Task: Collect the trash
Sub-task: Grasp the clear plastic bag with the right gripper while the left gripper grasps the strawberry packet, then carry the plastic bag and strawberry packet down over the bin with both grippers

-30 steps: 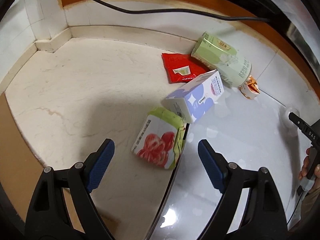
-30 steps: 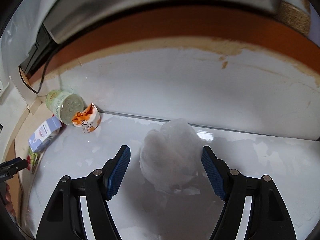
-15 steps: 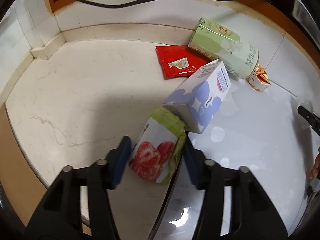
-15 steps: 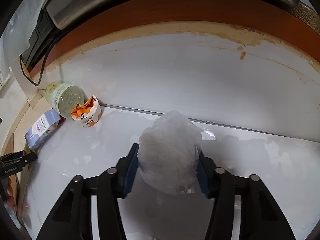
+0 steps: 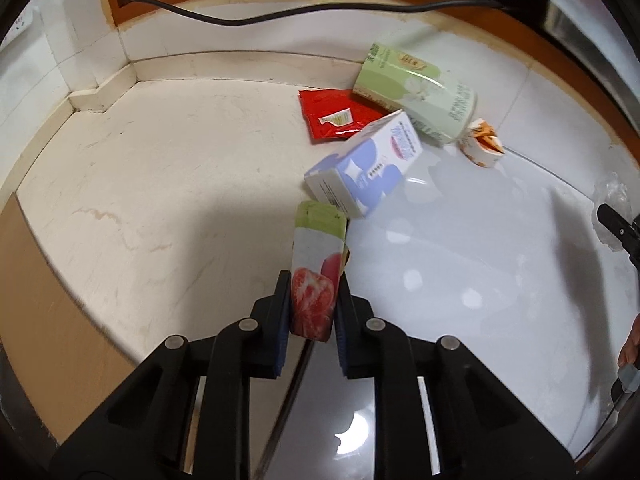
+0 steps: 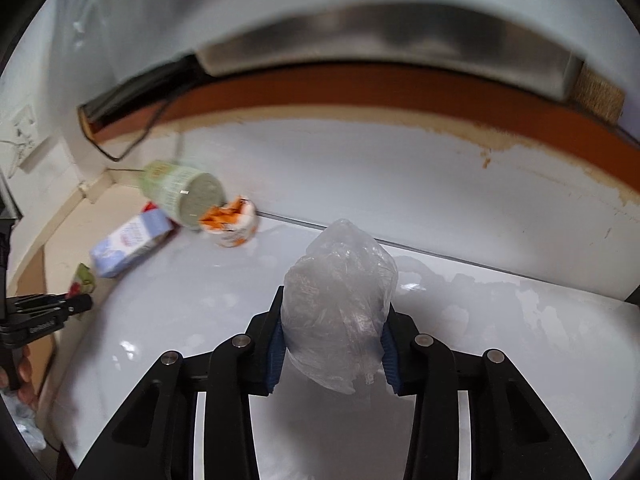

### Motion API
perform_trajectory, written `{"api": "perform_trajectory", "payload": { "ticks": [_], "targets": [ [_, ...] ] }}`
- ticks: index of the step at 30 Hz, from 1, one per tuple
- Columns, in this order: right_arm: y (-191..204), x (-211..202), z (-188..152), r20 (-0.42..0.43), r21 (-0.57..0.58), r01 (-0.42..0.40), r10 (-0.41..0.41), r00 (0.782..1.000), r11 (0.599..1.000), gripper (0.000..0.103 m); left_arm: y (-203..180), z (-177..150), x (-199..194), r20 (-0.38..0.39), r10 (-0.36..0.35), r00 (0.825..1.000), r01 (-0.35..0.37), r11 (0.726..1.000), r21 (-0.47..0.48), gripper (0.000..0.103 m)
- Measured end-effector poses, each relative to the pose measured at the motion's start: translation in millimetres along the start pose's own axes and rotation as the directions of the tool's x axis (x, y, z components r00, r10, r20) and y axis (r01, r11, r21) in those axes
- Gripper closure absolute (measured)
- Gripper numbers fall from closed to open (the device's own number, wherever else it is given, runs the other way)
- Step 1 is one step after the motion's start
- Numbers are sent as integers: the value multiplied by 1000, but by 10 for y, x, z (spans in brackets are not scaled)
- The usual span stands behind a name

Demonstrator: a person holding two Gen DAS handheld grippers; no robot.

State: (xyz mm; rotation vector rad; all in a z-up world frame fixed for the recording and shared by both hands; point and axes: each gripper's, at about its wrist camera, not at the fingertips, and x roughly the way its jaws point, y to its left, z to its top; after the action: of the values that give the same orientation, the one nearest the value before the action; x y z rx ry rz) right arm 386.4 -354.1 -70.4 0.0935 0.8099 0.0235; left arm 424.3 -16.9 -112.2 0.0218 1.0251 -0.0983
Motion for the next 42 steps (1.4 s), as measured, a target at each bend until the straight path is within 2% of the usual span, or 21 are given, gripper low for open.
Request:
{"api": "perform_trajectory", "payload": {
  "ticks": [5,7,13,20,23,27,30,34,37,42],
  "targets": [
    [202,-403,-51,9,-6,-80,80,997,997,64,15,-173,-349,10,-34,999,34,999,-8,87],
    [289,-595,-85,7,5,-141,141,990,990,64,21,-278,-544,17,-62,998,62,998,-14,87],
    [563,-1108,-291,12,-41,-207,208,978,977,64,4,-620,-1066,40,-121,992,121,993,-4,87],
    [944,-1629,-746,-6,-99,-305,306,952,947,64,19,-1184,-1564,48,-189,981,189,982,-1,87],
    [1145,-1872,-1034,-17,-133,-350,351,936,927,64,41,-1500,-1757,57,-222,973,223,975,-9,87],
    [1427,-2119,-1479,-42,-193,-410,410,911,891,64,16,-1935,-1951,81,-233,969,234,972,2,87],
    [1629,-2189,-1797,-73,-241,-437,432,899,867,64,-20,-2257,-2007,90,-231,969,231,973,9,87],
    [1894,-2229,-2328,-123,-322,-438,421,899,839,64,-45,-2676,-1938,88,-200,976,200,980,6,87],
    [2011,-2119,-2712,-177,-363,-435,397,900,824,64,-64,-3005,-1750,38,-185,982,185,983,-4,87],
    [2065,-1810,-3217,-260,-395,-431,351,899,811,64,-97,-3379,-1377,-44,-141,989,142,990,9,87]
  ]
}}
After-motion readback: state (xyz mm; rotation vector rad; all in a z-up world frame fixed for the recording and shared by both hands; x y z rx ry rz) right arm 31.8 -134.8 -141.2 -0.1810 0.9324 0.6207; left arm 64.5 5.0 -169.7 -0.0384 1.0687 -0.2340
